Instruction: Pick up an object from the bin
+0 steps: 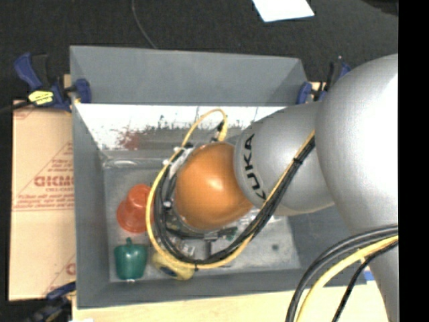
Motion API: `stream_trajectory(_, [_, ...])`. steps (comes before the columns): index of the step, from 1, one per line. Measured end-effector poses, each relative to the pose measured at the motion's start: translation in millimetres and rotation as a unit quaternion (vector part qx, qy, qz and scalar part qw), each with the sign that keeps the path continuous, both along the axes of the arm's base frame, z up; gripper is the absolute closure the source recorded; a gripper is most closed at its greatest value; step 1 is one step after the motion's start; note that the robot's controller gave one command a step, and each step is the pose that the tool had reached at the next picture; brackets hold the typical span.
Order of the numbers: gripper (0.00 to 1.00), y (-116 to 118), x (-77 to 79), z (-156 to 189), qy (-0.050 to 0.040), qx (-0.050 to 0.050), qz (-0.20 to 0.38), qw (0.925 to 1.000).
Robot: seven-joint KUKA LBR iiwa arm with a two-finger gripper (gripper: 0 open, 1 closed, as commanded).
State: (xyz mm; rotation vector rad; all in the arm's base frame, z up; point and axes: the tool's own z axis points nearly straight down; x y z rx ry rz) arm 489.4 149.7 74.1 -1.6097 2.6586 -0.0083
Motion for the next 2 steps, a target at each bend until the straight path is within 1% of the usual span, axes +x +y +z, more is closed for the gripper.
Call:
stream_trajectory(1, [1.0,-0.7,-1.0,13.5,0.0023,-0.001,0.0,1.0])
stream_trajectory(2, [1.0,-0.8,-1.4,43.5,0.0026,-0.001,-0.002,1.0])
